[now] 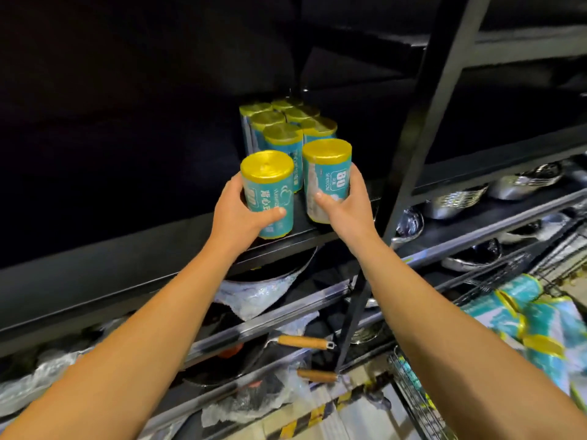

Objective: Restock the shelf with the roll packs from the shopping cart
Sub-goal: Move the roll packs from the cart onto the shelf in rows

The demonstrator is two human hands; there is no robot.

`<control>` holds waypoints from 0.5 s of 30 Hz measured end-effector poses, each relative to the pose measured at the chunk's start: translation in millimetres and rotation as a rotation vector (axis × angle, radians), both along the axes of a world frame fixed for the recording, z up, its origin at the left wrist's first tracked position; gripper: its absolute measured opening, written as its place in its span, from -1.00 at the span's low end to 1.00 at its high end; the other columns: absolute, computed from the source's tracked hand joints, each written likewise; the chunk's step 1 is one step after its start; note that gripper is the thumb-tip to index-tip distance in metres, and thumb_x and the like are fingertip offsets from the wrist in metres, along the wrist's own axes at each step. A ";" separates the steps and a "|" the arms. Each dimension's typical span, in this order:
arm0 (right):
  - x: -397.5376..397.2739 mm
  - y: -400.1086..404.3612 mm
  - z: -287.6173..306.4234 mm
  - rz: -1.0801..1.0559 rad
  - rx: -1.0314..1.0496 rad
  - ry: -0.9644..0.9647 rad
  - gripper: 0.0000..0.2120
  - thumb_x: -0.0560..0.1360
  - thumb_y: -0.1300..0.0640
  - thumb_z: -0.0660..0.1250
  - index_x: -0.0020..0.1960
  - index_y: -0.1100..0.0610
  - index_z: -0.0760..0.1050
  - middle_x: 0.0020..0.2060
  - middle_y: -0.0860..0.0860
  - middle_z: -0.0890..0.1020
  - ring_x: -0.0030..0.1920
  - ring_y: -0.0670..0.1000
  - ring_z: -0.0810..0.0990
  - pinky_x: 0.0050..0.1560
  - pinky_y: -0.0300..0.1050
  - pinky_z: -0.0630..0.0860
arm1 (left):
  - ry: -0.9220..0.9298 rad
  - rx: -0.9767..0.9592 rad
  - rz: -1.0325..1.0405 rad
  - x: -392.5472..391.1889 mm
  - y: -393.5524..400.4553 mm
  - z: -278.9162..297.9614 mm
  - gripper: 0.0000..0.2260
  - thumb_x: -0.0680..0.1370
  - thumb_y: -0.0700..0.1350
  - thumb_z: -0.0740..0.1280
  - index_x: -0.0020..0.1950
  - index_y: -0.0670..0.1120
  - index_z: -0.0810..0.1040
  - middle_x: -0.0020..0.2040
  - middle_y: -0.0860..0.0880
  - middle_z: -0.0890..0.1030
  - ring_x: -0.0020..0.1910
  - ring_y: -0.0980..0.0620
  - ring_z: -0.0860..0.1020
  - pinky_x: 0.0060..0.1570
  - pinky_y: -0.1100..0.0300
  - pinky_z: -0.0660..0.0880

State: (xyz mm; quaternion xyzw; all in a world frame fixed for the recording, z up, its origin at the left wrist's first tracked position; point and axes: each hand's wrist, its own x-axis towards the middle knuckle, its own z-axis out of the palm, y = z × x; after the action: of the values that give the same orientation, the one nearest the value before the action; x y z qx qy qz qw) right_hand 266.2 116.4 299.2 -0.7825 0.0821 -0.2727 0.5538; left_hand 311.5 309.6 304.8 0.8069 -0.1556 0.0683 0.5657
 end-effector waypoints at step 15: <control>9.0 16.0 -30.6 -0.344 -0.177 -0.063 -0.28 0.41 0.05 0.51 0.47 0.11 0.27 0.30 0.08 0.37 0.30 0.08 0.43 0.31 0.11 0.46 | -0.127 0.109 0.028 7.9 4.8 -20.1 -0.31 0.35 -0.08 0.60 0.40 -0.04 0.37 0.20 0.00 0.38 -0.01 0.23 0.45 0.00 0.23 0.51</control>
State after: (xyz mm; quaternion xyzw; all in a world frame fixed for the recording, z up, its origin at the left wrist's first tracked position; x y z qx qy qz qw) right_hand 275.3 132.4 268.6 -0.7936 0.1728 -0.3938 0.4305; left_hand 319.4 314.4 284.7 0.8327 -0.1832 0.1187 0.5089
